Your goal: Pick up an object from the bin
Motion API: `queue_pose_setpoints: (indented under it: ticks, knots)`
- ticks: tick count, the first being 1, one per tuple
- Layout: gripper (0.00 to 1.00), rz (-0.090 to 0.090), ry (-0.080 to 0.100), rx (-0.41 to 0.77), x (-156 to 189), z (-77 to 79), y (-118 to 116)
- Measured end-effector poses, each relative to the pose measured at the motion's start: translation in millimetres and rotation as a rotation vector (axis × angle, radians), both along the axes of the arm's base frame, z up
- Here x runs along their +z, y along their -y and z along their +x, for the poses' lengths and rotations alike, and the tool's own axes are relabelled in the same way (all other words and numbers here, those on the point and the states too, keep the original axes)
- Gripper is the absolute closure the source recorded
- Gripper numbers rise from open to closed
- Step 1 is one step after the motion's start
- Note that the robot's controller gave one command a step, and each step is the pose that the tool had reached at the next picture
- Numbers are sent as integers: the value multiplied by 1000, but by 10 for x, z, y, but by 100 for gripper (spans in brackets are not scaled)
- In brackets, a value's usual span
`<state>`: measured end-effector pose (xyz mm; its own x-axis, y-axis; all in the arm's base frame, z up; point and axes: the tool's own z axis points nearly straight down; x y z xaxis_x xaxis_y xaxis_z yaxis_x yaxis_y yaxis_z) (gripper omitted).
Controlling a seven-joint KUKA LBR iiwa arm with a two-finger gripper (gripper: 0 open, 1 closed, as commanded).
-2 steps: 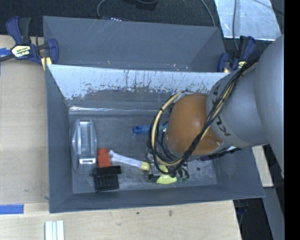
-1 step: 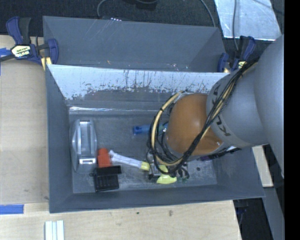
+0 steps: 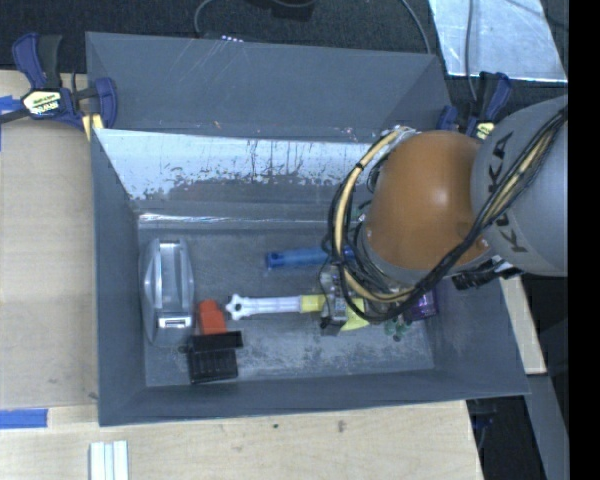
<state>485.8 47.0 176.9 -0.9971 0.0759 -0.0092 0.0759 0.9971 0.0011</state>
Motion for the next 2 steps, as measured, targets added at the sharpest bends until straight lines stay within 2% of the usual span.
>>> queue_pose_setpoints:
  ticks: [2]
  knots:
    - [100,0,-4,-2,26,-3,1]
